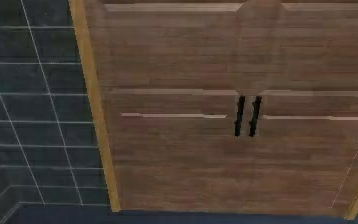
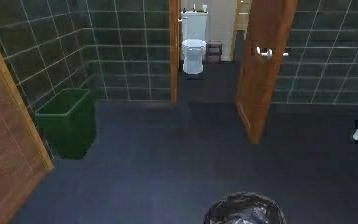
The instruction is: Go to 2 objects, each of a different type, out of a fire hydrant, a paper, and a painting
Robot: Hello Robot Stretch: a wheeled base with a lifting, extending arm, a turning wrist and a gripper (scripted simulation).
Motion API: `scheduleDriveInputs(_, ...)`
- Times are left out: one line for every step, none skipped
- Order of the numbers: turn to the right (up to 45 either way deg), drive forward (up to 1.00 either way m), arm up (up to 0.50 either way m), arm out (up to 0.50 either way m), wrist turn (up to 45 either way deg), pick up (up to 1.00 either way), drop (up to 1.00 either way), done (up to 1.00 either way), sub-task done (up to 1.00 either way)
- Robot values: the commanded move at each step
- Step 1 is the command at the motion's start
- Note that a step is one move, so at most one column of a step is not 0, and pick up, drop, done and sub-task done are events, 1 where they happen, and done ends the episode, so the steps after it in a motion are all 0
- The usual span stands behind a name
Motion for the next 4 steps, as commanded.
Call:
scheduleDriveInputs(45.0,0.0,0.0,0.0,0.0,0.0,0.0,0.0,0.0)
scheduleDriveInputs(0.0,0.4,0.0,0.0,0.0,0.0,0.0,0.0,0.0)
scheduleDriveInputs(45.0,0.0,0.0,0.0,0.0,0.0,0.0,0.0,0.0)
scheduleDriveInputs(3.0,0.0,0.0,0.0,0.0,0.0,0.0,0.0,0.0)
